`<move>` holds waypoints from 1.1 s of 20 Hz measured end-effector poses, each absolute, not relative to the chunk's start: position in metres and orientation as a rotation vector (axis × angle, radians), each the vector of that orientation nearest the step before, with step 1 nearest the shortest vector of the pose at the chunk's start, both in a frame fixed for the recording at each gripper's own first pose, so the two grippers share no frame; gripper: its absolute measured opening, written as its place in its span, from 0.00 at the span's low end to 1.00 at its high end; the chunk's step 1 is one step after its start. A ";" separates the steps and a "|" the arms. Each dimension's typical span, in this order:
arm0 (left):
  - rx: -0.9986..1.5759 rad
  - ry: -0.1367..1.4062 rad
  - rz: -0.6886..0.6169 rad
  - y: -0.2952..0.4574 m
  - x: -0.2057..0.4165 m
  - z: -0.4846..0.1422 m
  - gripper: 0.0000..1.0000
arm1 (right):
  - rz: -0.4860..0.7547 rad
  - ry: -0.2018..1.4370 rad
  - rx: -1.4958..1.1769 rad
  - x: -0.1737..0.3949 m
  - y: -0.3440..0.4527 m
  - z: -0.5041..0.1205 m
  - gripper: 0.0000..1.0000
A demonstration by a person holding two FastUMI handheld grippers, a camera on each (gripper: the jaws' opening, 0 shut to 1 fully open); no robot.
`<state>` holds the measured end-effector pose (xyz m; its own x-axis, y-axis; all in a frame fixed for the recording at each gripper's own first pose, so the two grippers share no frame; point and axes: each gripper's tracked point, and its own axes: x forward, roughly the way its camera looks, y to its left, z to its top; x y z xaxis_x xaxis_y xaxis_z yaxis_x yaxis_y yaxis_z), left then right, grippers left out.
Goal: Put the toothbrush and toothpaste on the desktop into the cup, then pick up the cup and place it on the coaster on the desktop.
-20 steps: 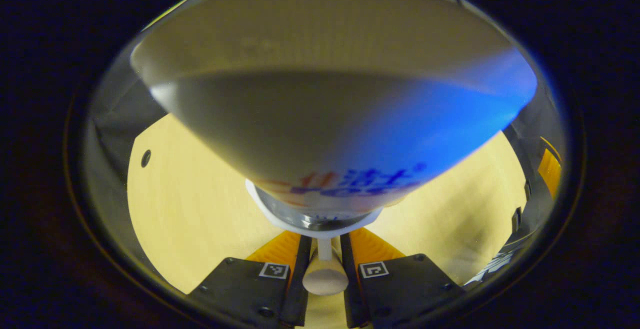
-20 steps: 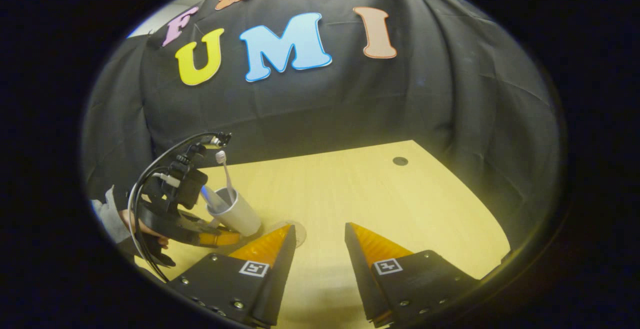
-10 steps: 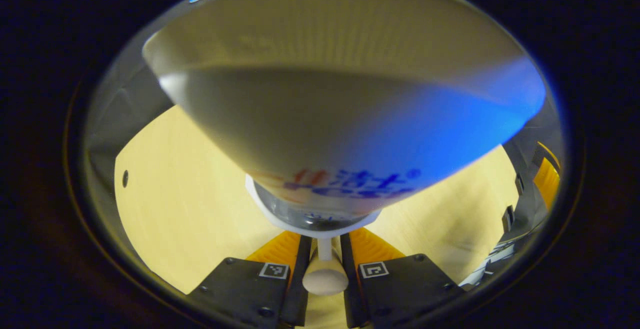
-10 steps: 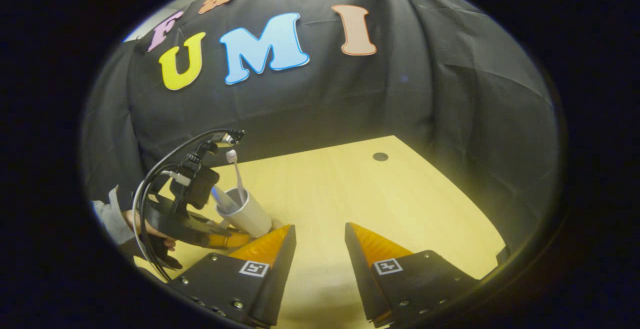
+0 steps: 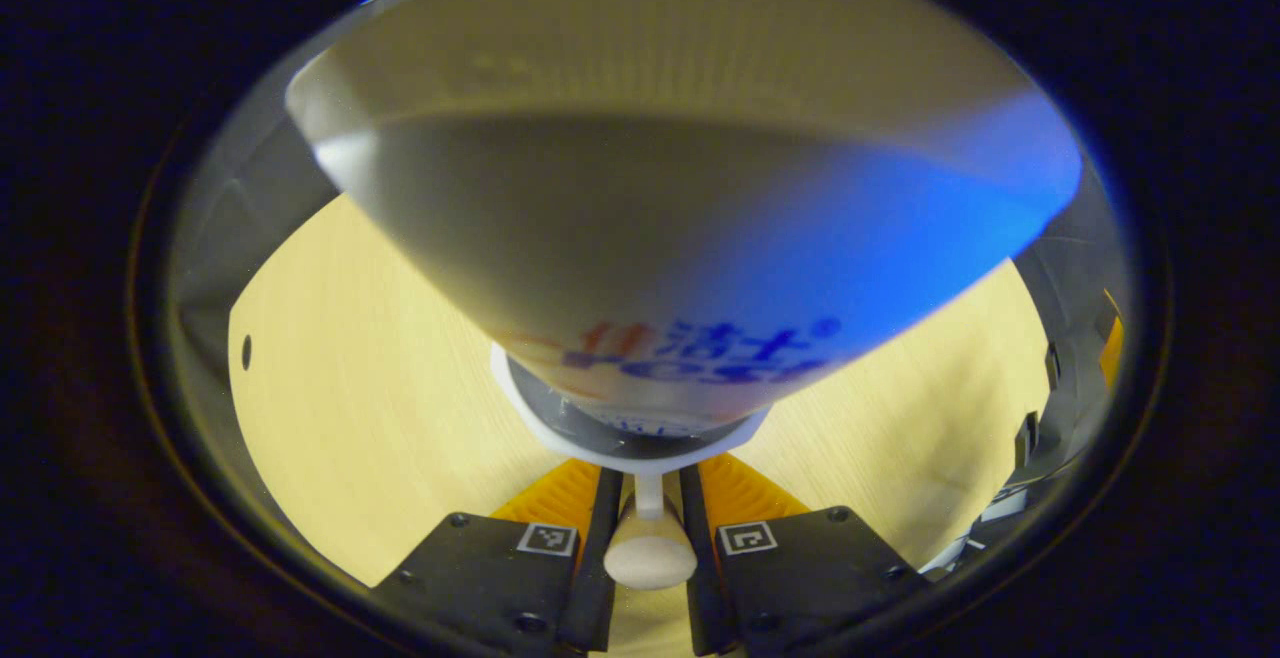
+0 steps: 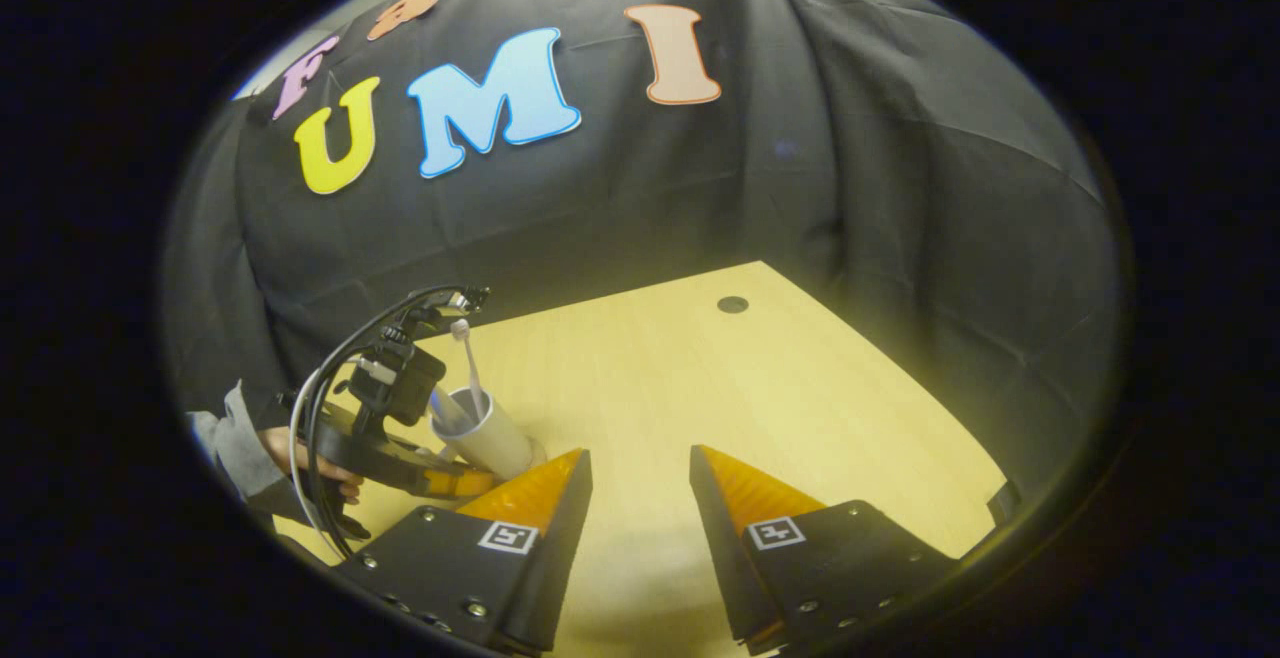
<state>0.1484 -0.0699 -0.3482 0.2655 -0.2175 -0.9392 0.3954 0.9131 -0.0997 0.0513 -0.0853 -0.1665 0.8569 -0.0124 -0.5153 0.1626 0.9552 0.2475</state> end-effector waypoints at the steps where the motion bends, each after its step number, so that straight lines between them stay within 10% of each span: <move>1: 0.169 1.233 -0.412 -0.070 0.148 -0.348 0.37 | -0.092 0.538 0.292 0.050 -0.087 -0.167 0.61; 7: 0.166 1.216 -0.385 -0.071 0.150 -0.348 0.39 | -0.080 0.538 0.278 0.047 -0.091 -0.168 0.61; 12: 0.148 1.159 -0.388 -0.077 0.149 -0.339 0.53 | -0.075 0.512 0.268 0.048 -0.092 -0.159 0.61; 15: 0.122 1.095 -0.385 -0.080 0.150 -0.321 0.82 | -0.065 0.496 0.254 0.048 -0.091 -0.153 0.61; 22: 0.024 0.885 -0.310 -0.060 0.142 -0.247 0.93 | 0.045 0.393 0.202 0.045 -0.073 -0.117 0.61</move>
